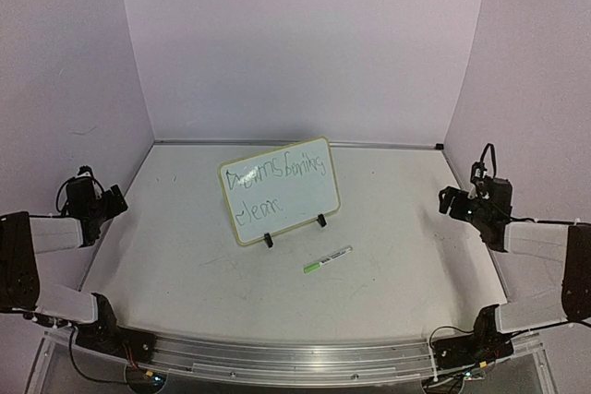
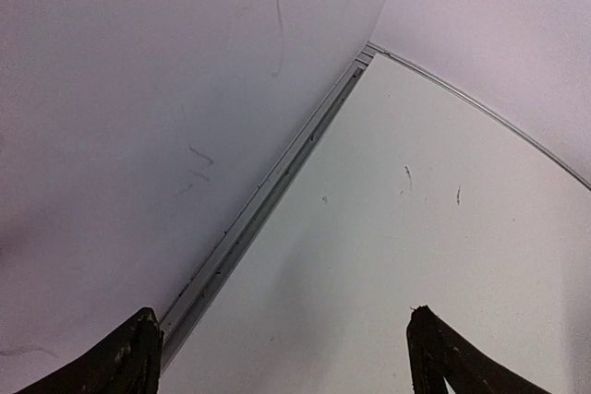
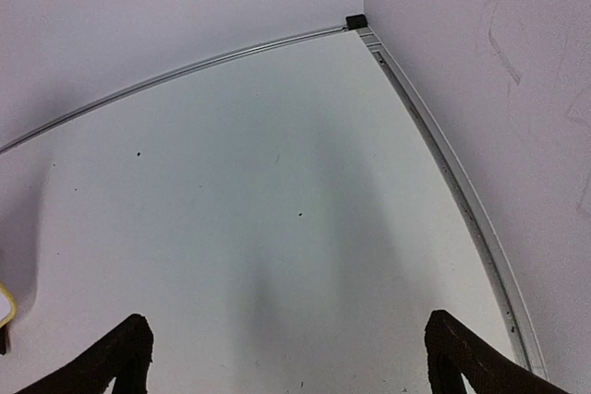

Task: Write a sentence on the whiteboard
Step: Reset both arms

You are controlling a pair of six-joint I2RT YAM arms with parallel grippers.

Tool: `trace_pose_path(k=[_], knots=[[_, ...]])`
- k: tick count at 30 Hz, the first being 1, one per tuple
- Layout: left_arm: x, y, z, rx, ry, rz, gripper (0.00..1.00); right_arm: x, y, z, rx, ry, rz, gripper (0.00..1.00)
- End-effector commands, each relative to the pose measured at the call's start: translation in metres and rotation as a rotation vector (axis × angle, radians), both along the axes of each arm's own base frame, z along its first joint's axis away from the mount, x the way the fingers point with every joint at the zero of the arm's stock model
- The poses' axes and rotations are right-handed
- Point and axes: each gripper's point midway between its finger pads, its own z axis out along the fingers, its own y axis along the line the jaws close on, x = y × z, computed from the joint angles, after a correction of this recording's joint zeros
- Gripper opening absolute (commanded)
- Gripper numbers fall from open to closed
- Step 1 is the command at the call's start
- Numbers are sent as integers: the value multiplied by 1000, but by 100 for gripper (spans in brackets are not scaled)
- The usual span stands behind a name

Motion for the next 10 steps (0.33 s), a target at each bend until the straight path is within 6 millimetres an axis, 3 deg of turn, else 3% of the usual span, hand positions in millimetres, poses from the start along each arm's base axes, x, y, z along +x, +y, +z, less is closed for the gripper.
trace_pose_path(k=[1,10], knots=[[4,8,12,65,-78,27,92,3,-13,20,-70,-113,-55,98],[7,5,1,59,-65,8,94,-8,-15,10,-81,-111,-63,98]])
